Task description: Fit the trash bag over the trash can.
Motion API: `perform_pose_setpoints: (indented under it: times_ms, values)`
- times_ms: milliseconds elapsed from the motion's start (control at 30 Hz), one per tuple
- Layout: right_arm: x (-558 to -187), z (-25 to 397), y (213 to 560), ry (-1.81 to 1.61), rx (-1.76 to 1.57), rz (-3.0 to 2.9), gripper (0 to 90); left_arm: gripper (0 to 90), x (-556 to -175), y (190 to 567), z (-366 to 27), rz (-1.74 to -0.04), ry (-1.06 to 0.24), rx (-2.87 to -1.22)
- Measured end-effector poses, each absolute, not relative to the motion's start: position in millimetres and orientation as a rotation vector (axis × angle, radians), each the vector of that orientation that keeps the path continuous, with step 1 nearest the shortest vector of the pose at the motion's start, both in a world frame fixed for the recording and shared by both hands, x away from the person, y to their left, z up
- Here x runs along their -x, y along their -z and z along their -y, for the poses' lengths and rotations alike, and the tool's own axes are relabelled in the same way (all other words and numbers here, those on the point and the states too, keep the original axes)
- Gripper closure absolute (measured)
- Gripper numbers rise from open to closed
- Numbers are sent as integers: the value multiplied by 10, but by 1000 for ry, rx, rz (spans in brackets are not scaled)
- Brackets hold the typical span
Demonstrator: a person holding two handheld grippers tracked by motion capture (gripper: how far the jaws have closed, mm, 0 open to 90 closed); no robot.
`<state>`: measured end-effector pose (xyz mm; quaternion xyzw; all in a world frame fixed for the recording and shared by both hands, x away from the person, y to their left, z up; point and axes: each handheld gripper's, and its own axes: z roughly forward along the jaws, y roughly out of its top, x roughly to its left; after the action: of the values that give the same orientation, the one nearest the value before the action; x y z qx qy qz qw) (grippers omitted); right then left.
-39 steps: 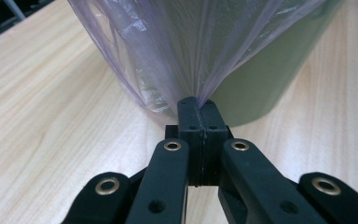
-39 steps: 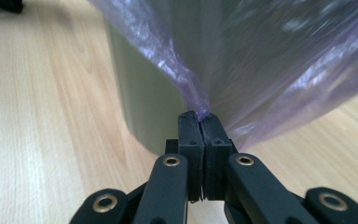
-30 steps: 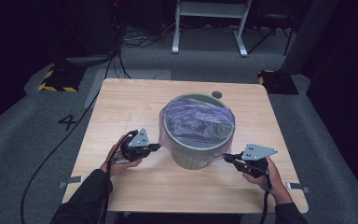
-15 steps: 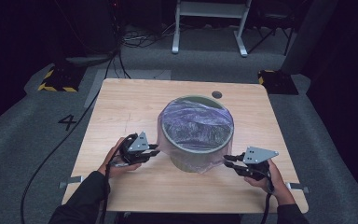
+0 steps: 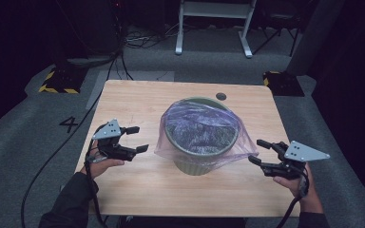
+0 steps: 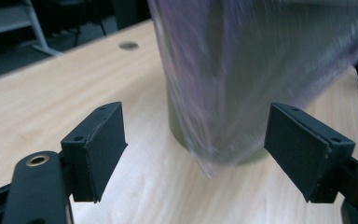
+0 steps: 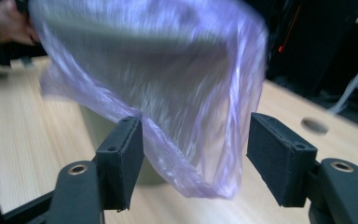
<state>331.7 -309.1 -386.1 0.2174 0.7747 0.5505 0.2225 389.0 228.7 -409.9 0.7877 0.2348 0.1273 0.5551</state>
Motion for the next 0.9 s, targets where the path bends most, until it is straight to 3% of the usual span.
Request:
perform_pose_setpoints:
  times_ms: [367,600,733,900]
  values:
    - [-3222,2941,3850,-1248,-573,-2248,190,250,-4243,3849,-2080,-603,-314,-1816]
    - [-3135,3170,3728,-1423,-613,-2131,191,365,-4365,3760,-1956,-582,-314,-1817]
    - [-3143,3274,3554,-1493,-662,-1982,275,370,-4428,3694,-1907,-565,-281,-1786]
    - [-3320,3140,3386,-1467,-653,-1983,314,351,-4501,3613,-1819,-554,-286,-1795]
